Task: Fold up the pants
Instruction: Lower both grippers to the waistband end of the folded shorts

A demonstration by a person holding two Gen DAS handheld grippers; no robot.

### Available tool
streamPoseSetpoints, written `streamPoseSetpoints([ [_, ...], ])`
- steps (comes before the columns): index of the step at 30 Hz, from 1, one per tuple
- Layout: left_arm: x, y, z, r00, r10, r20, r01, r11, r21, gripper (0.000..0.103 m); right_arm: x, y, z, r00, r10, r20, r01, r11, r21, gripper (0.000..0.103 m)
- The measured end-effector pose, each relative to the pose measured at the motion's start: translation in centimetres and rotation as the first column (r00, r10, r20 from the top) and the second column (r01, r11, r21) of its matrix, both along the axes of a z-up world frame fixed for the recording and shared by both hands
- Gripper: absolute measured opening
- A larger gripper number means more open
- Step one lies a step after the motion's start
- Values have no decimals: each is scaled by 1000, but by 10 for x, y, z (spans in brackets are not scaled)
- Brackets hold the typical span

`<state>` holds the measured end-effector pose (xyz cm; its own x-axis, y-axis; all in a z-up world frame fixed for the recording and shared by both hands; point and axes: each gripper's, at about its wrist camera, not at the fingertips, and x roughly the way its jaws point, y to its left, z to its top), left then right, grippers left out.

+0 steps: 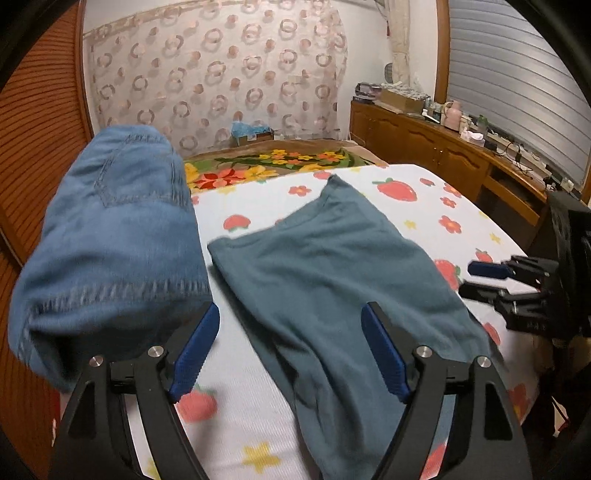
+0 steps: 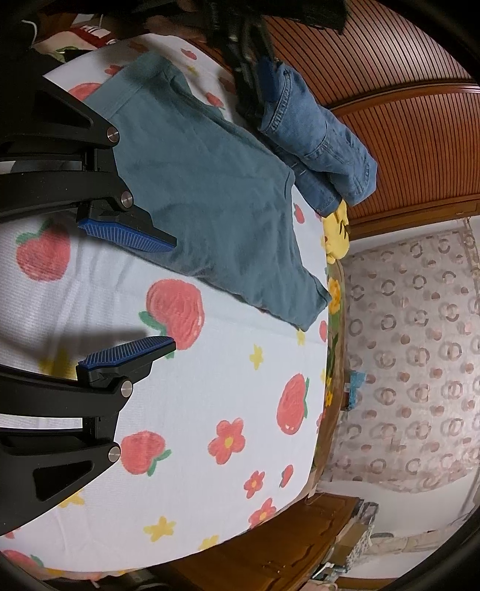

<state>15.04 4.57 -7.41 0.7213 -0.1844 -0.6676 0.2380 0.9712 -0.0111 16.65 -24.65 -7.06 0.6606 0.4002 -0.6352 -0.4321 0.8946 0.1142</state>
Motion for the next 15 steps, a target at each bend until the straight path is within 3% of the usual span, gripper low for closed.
streamPoseSetpoints([
  [9, -36, 4, -16, 999, 12, -30, -13, 999, -33, 77, -8, -1, 5, 999, 7, 33, -6, 1000, -12, 49],
  [15, -65, 2, -25, 999, 9, -49, -11, 999, -45, 75, -47, 2, 6, 996, 83, 27, -83, 996, -23, 49],
])
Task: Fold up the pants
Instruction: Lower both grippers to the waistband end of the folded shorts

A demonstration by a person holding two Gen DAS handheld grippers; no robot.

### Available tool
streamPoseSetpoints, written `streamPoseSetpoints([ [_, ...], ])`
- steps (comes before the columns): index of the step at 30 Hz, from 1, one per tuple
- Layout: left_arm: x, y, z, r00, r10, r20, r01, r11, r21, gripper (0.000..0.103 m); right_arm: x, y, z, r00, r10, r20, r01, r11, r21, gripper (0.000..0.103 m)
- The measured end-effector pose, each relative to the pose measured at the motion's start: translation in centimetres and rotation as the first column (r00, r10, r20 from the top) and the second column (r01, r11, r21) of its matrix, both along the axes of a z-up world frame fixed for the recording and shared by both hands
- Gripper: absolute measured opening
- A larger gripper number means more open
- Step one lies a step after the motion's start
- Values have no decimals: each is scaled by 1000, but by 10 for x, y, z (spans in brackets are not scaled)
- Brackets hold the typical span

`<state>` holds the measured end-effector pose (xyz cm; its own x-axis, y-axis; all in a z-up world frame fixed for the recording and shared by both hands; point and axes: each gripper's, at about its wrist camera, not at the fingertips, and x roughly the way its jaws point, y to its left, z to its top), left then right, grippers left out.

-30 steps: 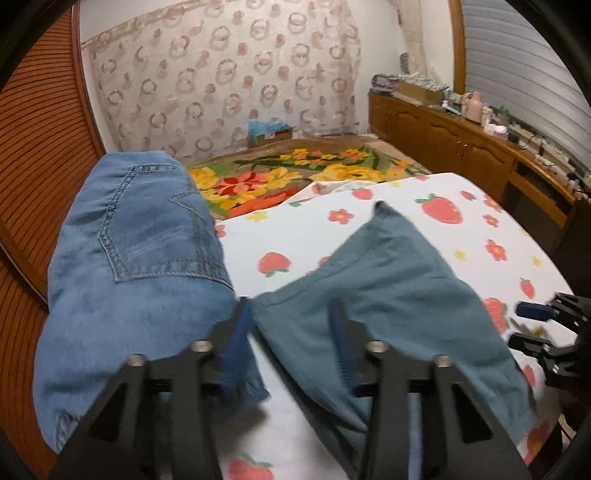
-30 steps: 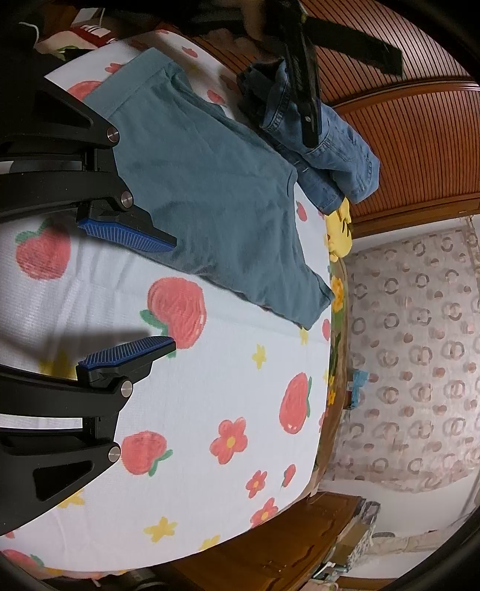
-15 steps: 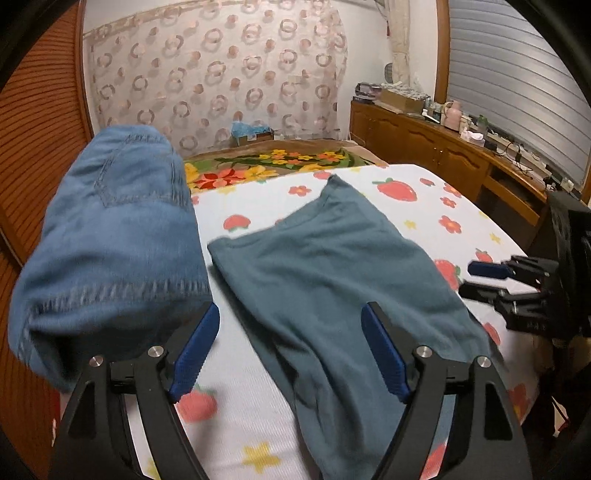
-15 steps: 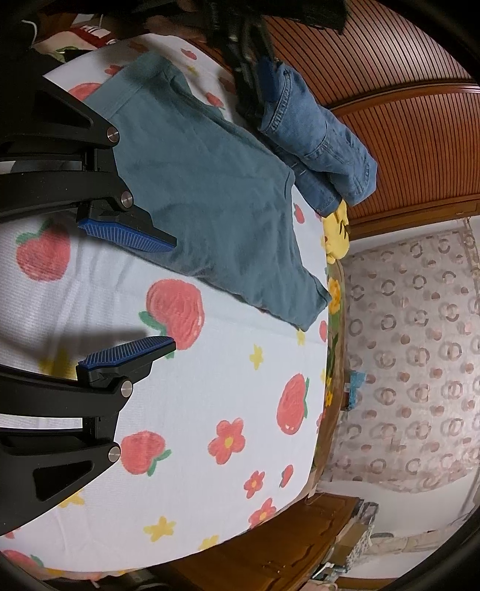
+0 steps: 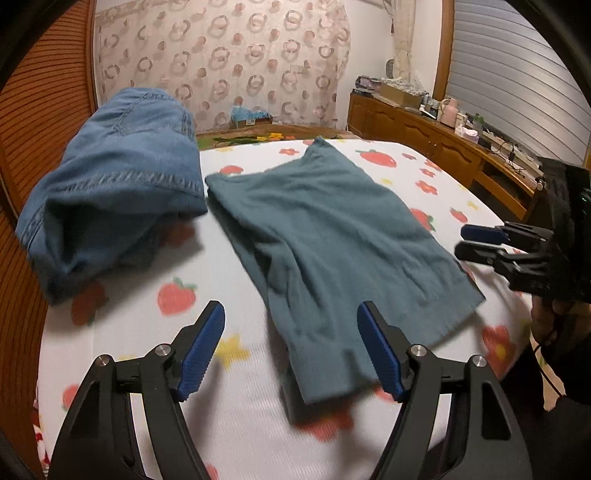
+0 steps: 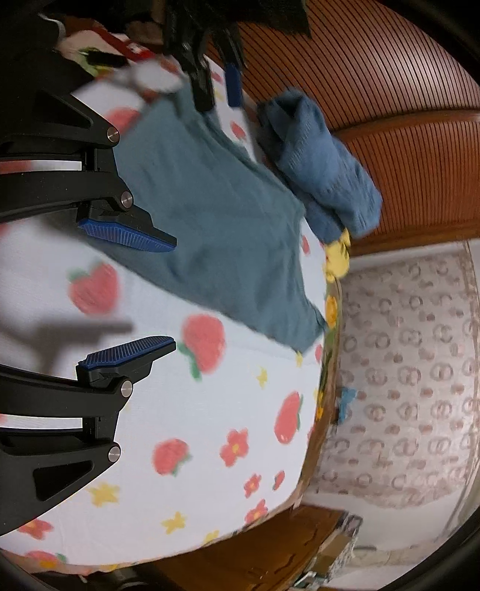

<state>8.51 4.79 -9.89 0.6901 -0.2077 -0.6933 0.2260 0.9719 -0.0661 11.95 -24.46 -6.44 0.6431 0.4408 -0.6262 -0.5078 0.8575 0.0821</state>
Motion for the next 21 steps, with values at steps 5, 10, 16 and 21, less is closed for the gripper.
streamPoseSetpoints([
  [5, -16, 2, -4, 1000, -1, -8, 1, 1000, -12, 69, -33, -4, 1, 1000, 28, -13, -28, 1000, 1, 49],
  [10, -23, 5, -7, 1000, 6, -13, -7, 999, -42, 52, -49, -6, 0, 998, 55, -22, -56, 998, -19, 49],
  [16, -24, 5, -12, 1000, -7, -27, 6, 998, -64, 39, -45, 8, -6, 996, 82, -28, -83, 996, -40, 42],
  [21, -25, 2, -10, 1000, -21, -23, 20, 998, -61, 30, -40, 11, -7, 996, 91, -25, -92, 994, -54, 24],
])
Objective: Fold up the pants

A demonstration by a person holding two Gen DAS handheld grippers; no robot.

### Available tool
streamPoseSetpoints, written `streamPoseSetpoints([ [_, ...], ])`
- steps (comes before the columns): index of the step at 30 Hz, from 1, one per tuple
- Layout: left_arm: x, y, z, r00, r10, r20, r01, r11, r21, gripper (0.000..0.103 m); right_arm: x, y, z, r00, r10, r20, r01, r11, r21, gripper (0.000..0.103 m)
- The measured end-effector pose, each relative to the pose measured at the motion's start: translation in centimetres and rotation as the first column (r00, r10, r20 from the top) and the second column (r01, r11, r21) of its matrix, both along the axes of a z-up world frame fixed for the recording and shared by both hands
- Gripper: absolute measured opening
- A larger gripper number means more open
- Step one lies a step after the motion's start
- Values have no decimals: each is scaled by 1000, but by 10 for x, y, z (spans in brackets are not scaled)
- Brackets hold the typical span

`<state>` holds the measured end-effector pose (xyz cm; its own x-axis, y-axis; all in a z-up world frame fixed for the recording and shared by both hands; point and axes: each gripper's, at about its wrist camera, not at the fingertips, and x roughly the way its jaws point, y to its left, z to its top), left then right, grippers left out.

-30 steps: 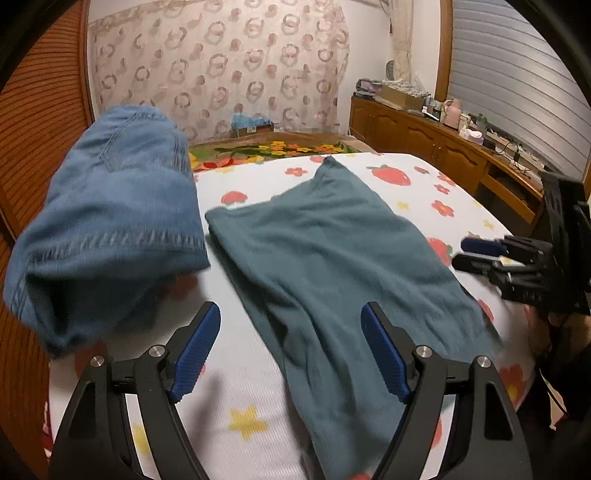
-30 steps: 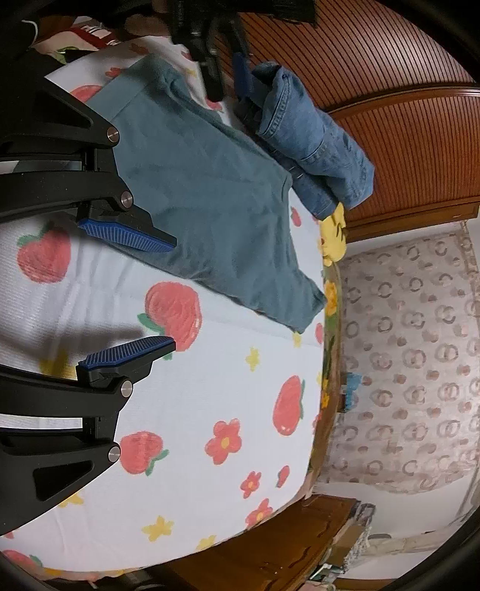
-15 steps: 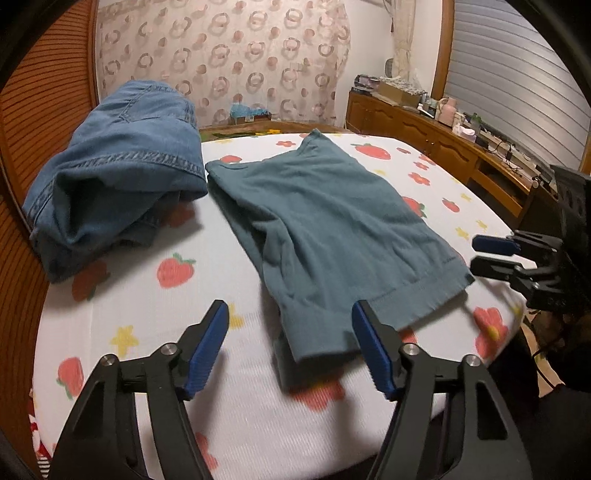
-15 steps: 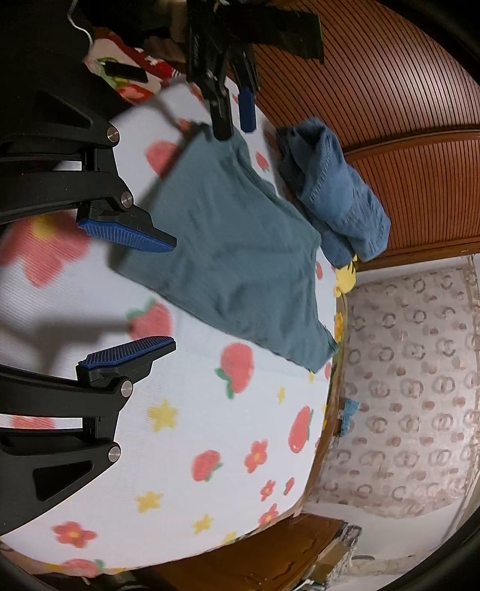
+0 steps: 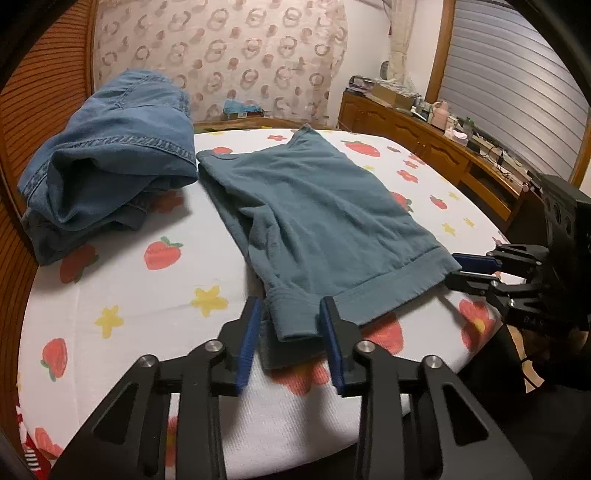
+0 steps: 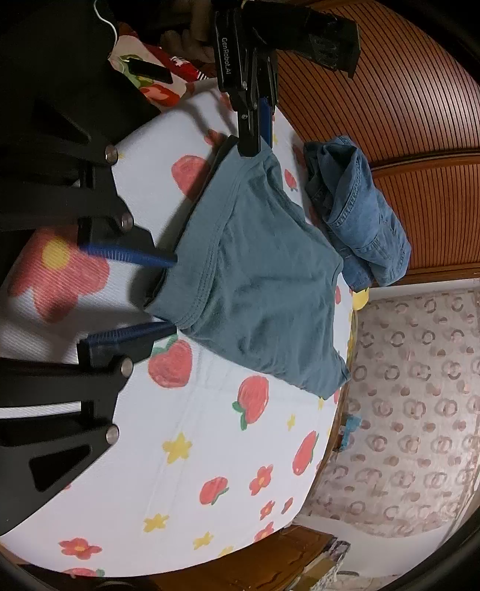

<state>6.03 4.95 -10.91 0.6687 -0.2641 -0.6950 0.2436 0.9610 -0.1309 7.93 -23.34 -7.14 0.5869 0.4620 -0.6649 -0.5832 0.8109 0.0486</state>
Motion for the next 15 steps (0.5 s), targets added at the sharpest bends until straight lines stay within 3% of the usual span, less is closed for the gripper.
streamPoseSetpoints([
  [4, -1, 0, 1, 1000, 5, -3, -5, 1000, 1, 25, -1, -4, -1, 1000, -6, -6, 6, 1000, 18, 15],
  [9, -9, -5, 7, 1000, -11, 13, 11, 1000, 2, 10, -5, -6, 2, 1000, -7, 4, 7, 1000, 22, 11],
  [15, -17, -16, 10, 999, -32, 3, 32, 999, 41, 8, -6, -9, 2, 1000, -8, 5, 8, 1000, 30, 10],
])
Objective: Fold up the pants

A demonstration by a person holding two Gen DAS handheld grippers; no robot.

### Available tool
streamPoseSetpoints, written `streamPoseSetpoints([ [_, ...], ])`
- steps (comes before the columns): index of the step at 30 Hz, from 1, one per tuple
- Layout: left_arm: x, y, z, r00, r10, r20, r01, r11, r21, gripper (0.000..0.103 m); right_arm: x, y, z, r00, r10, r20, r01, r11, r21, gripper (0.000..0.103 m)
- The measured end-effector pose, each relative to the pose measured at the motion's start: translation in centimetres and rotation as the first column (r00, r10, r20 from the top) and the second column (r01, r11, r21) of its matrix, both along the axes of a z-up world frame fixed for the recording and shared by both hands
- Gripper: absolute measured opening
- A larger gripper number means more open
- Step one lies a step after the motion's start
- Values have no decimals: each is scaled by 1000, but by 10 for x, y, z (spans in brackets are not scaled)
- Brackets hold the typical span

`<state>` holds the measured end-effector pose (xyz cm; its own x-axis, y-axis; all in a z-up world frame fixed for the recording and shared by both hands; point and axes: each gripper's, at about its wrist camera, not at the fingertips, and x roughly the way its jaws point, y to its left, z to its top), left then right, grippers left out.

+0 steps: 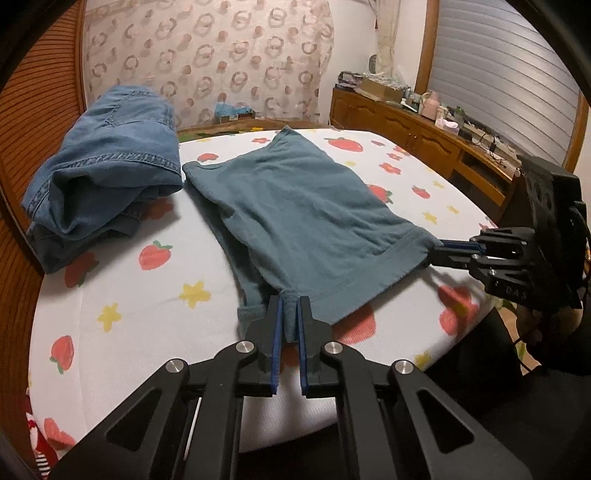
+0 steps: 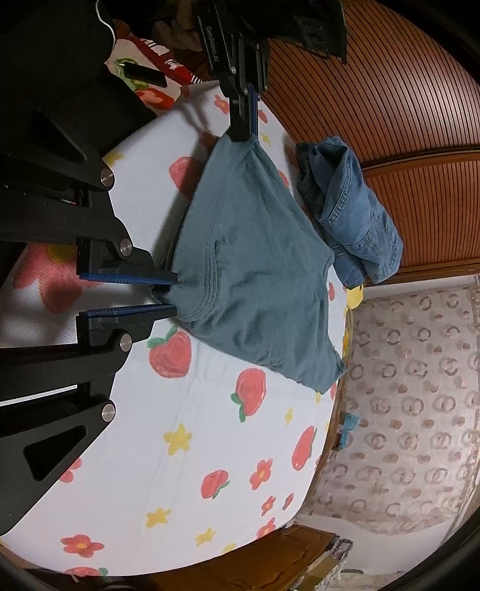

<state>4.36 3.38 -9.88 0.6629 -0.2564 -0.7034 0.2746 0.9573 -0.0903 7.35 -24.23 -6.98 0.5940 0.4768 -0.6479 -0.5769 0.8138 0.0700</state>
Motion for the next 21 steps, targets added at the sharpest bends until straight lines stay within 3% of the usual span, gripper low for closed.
streamPoseSetpoints([
  [8, 3, 12, -8, 999, 42, -26, -43, 999, -11, 9, -1, 0, -2, 1000, 13, -17, -13, 1000, 9, 10],
  [11, 4, 12, -6, 999, 47, -22, -47, 999, -3, 14, -2, -1, 0, 1000, 10, -17, -10, 1000, 11, 10],
  [15, 5, 13, -4, 998, 63, -13, -63, 998, 14, 33, -5, -5, 3, 1000, 5, -13, -5, 1000, 13, 10],
  [16, 6, 14, -4, 998, 66, -9, -66, 998, 18, 42, -5, -6, 3, 1000, 3, -13, -3, 1000, 15, 10],
  [20, 9, 16, -4, 998, 66, -12, -66, 998, 4, 61, -6, -9, 5, 1000, -7, -16, 7, 1000, 28, 10],
  [21, 11, 16, -4, 998, 69, -12, -69, 998, 6, 70, -6, -10, 6, 1000, -10, -16, 10, 999, 31, 10],
])
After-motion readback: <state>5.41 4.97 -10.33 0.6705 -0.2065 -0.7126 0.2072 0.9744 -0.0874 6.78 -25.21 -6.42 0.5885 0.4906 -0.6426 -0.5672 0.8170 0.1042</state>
